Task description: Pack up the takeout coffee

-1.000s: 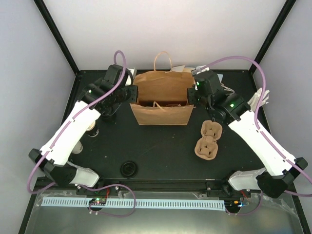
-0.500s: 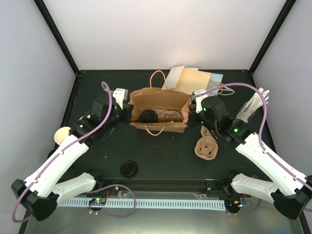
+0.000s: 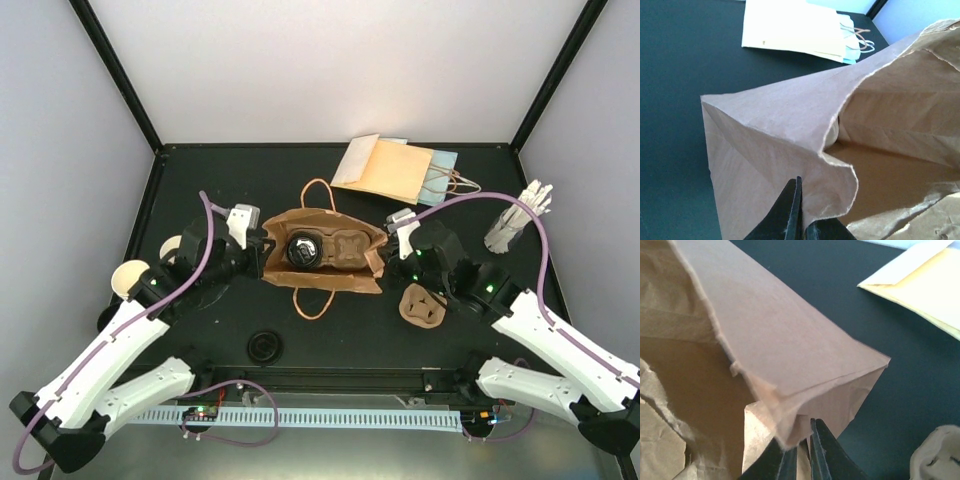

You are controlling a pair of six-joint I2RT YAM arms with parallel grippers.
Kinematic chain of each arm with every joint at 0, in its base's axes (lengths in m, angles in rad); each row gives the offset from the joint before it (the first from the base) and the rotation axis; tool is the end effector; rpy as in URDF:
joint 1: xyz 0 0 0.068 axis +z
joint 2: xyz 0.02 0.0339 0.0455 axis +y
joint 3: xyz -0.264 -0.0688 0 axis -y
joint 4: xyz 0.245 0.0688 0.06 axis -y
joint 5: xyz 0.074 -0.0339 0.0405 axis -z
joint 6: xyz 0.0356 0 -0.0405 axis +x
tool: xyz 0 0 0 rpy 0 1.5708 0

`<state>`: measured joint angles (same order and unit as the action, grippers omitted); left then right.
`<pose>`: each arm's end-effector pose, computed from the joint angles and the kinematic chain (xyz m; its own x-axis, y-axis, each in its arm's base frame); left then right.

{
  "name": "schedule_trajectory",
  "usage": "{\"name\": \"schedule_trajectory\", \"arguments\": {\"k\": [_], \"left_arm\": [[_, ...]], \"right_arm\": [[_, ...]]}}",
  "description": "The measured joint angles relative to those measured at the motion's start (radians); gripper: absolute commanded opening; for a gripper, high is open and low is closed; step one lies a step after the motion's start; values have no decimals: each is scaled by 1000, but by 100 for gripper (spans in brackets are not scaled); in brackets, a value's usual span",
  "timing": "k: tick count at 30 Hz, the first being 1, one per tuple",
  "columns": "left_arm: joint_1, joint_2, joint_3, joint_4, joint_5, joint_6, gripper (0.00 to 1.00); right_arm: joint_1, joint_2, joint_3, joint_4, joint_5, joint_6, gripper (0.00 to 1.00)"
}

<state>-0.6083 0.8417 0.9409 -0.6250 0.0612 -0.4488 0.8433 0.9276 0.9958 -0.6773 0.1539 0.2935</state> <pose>0.1438 -0.1028 0.3394 -0.6374 -0.0838 -0.7659 0.3743 0.8352 -0.4029 0.1315 0.1394 0.3388 -0.5535 -0.1917 -0.8105 -0.5164 0.8425 0.1533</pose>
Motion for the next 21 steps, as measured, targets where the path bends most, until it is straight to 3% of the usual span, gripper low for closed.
{"name": "schedule_trajectory", "arguments": {"k": [7,12,16,21], "left_arm": [[-9,-37,-25,-44,31,-21,2],[-9,7,20,-79,9,-35,1],[-7,144,164,-148,-35,-39,2],[41,384,425,-246,-59,-28,2]], "right_arm": [[53,6,-3,-61,-7,39,12],[55,46,62,-103,88,53,10],[34,128,179,-134,169,51,9],[-78,287,346,-137,201,42,8]]}}
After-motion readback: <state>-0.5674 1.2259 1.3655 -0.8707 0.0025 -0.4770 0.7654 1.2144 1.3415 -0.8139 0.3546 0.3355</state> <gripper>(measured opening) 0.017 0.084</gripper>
